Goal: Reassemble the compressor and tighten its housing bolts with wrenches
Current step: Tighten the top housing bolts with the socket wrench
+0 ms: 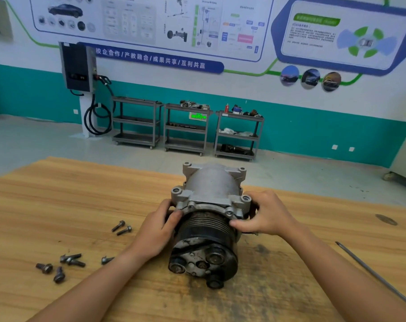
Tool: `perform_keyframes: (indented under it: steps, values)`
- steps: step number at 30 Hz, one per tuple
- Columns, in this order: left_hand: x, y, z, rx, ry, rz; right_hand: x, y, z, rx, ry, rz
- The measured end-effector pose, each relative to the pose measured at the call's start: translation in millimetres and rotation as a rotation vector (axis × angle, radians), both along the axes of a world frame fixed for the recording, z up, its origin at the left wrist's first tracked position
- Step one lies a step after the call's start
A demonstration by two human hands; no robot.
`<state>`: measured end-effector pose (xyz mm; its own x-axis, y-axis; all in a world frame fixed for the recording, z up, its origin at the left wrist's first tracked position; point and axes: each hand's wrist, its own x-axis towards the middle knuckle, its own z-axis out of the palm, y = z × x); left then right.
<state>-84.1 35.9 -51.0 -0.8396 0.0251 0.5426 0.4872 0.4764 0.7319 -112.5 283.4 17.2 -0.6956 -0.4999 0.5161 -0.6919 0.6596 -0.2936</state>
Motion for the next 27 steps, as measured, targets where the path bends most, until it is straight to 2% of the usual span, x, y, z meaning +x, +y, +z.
perform_keyframes:
  steps: [4, 8, 12, 18, 23, 27]
  values:
    - [7, -5, -1, -0.034, 0.090, -0.053, 13, 0, -2, -0.050, 0.032, 0.021]
    - [19, -5, -1, 0.007, 0.051, -0.125, 30, 3, -3, -0.051, 0.006, 0.002]
    - [31, -1, -2, 0.013, 0.031, -0.128, 46, 6, 0, 0.034, -0.015, -0.105]
    - [33, -3, -1, -0.226, 0.072, -0.012, 59, 5, 0, 0.043, -0.067, -0.126]
    - [36, 1, 7, -0.147, 0.061, -0.105, 61, 1, -7, 0.018, -0.077, -0.141]
    - [40, 2, 12, -0.157, 0.032, -0.138, 60, 0, -11, -0.034, -0.061, -0.122]
